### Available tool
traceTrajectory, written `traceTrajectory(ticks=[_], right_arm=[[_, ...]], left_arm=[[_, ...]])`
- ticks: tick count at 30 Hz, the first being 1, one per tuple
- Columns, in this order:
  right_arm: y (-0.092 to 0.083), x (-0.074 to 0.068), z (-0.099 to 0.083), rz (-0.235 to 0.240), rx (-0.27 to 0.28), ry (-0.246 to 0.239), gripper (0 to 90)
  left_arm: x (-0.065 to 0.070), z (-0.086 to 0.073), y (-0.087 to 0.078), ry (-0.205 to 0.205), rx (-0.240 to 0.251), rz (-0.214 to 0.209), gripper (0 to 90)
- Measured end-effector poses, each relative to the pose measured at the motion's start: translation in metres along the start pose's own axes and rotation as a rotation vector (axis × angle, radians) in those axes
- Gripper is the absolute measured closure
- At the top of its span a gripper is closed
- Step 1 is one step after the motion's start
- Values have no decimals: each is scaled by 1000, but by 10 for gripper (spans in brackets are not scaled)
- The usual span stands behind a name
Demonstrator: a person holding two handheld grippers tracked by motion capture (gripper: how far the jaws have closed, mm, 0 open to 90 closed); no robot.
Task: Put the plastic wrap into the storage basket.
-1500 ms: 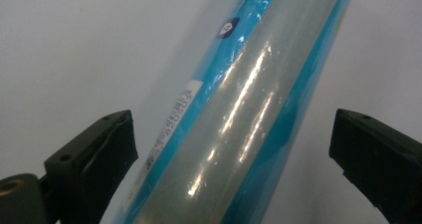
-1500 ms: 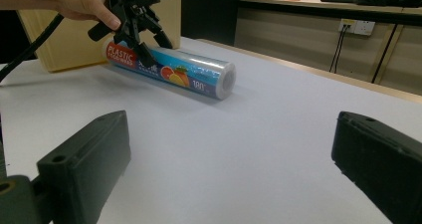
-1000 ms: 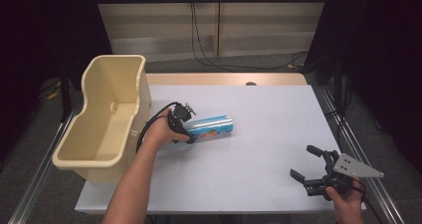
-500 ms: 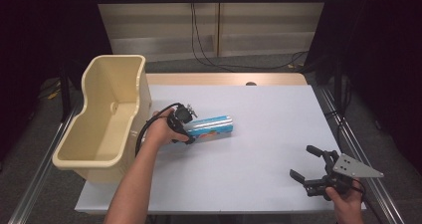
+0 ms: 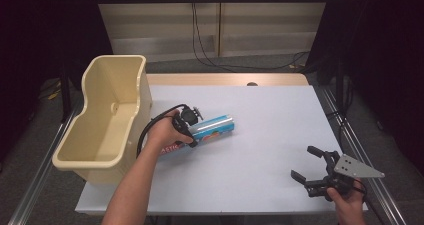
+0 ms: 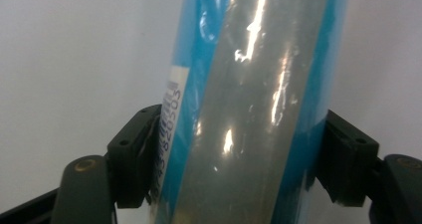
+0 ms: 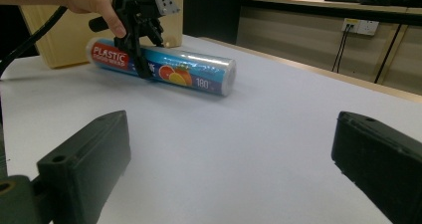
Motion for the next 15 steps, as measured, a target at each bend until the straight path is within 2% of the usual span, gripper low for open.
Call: traceTrajectory(ticks=[2, 3, 4, 5, 7, 10, 11, 12, 13, 14, 15], right_arm=[[0, 0, 0, 0, -1, 1, 16], [0, 0, 0, 2, 0, -3, 16], [0, 0, 0, 3, 0, -4, 16], [0, 0, 0, 3, 0, -4, 16], [0, 0, 0, 4, 0, -3, 16], [1, -1, 0, 6, 1, -5, 16], [1, -1, 0, 6, 1, -4, 16], [1, -1, 0, 6, 1, -4, 16], [1, -1, 0, 6, -1, -4, 16], [1, -1, 0, 6, -1, -4, 16], [1, -1, 1, 6, 1, -6, 16]], left_arm=[[2, 1, -4, -67, -7, -18, 306], [4, 3, -8, -107, -14, -17, 310], [5, 4, -12, -130, -22, -14, 312], [5, 4, -12, -130, -22, -14, 313], [8, 7, -22, -188, -25, -19, 316], [9, 10, -32, -206, -30, -13, 318], [9, 12, -41, -244, -32, -3, 318], [9, 12, -41, -244, -32, -3, 319], [10, 15, -49, -270, -20, -2, 320], [10, 15, -49, -270, -20, -2, 320], [11, 17, -57, -301, -7, -1, 320]])
Point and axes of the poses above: each handheld gripper's, and its own axes: y roughly forward along the jaws, z roughly out of its top, x roughly to its right, the point moved 3 cm from there along y, roughly forward along the jaws, and after that the axes turned 7 degrees about x, right-handed, at the moved point
